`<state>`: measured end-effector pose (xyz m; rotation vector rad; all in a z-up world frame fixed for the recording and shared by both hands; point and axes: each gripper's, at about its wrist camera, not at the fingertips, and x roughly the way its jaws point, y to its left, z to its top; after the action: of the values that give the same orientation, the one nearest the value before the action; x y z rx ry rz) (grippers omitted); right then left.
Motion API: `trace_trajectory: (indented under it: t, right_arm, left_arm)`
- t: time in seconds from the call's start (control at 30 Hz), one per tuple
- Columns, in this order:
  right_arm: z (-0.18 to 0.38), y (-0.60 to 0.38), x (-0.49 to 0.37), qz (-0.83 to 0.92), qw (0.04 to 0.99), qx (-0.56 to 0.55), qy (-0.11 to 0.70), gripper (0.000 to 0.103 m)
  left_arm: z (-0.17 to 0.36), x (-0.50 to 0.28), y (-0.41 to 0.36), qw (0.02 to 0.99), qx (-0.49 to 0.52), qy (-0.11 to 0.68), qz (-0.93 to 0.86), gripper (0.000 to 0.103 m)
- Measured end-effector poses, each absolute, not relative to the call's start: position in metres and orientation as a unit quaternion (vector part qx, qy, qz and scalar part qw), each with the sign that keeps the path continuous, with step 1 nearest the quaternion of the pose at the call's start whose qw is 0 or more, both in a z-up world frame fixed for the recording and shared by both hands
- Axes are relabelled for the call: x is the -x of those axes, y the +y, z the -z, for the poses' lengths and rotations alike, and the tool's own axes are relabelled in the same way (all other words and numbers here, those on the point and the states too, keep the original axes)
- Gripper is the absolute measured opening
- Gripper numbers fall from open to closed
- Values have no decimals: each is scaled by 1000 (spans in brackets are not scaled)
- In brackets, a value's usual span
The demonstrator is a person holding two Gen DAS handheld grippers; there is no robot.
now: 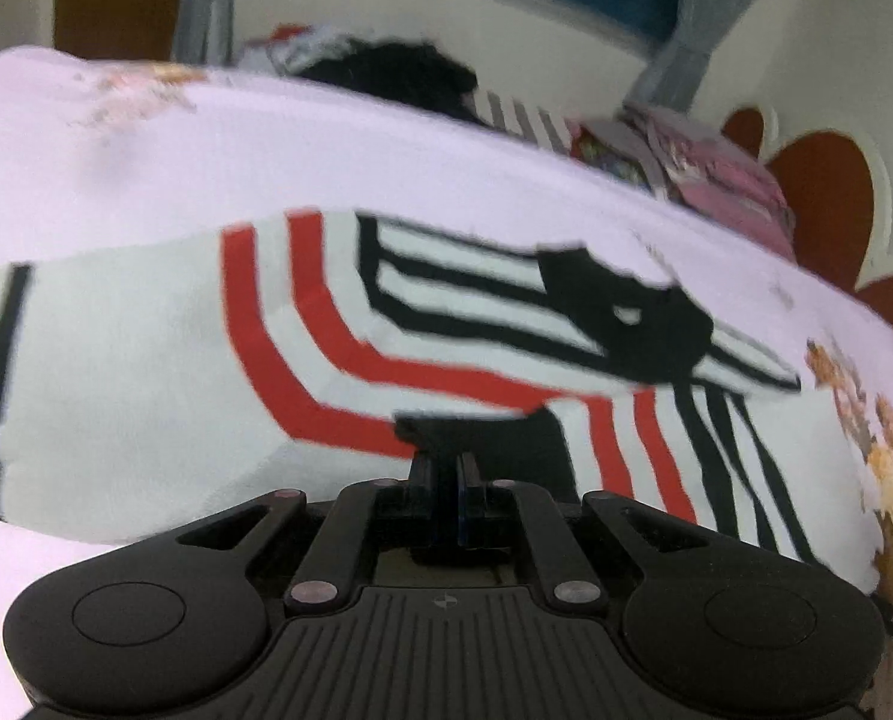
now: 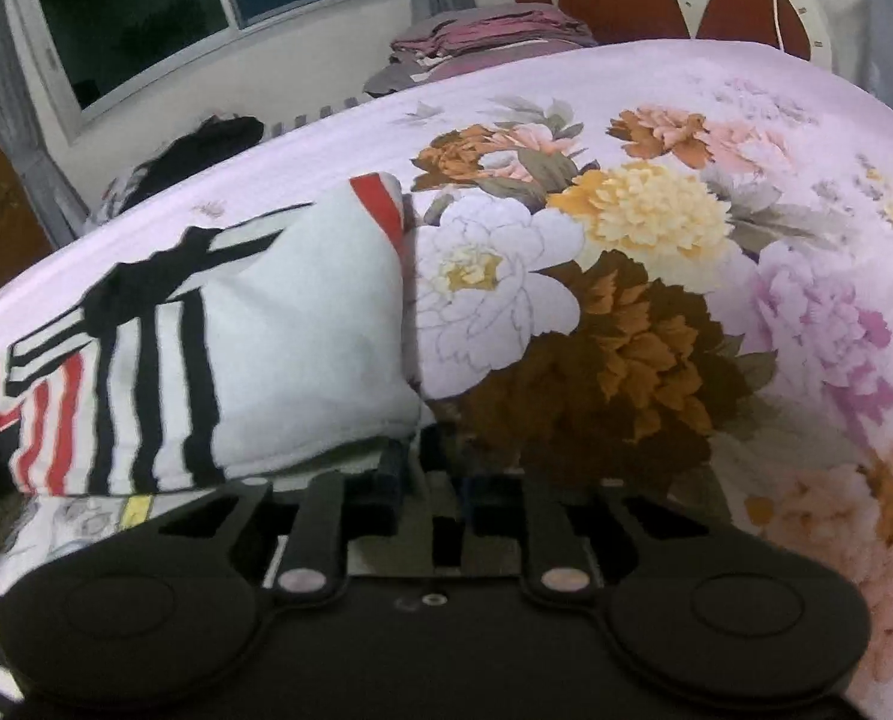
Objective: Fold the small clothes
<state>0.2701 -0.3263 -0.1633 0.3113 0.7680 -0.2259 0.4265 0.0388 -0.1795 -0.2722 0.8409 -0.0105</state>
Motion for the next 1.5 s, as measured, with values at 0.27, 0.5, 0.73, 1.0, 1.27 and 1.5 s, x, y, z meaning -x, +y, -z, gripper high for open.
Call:
trace_trajectory:
  t: [0.27,0.5,0.73,1.0,1.27,1.5]
  right_arm:
    - [138,-349,-290,101,924,-157,334,37]
    - [150,-355,-354,75,920,-158,350,43]
    - [163,-362,-413,67,909,-183,368,43]
    - [175,-372,-434,57,899,-219,374,12]
    - [171,-373,-427,100,911,-167,363,19]
    - [152,-351,-401,80,932,-127,331,31]
  left_arm:
    - [159,-422,27,913,130,386,34,5]
    - [175,-432,-8,908,94,404,53,5]
    - [192,-439,-5,898,103,424,46,5]
    - [195,-440,-8,900,90,425,42,5]
    - [198,-442,-10,903,87,419,47,5]
    - [192,-439,-10,901,86,422,42,5]
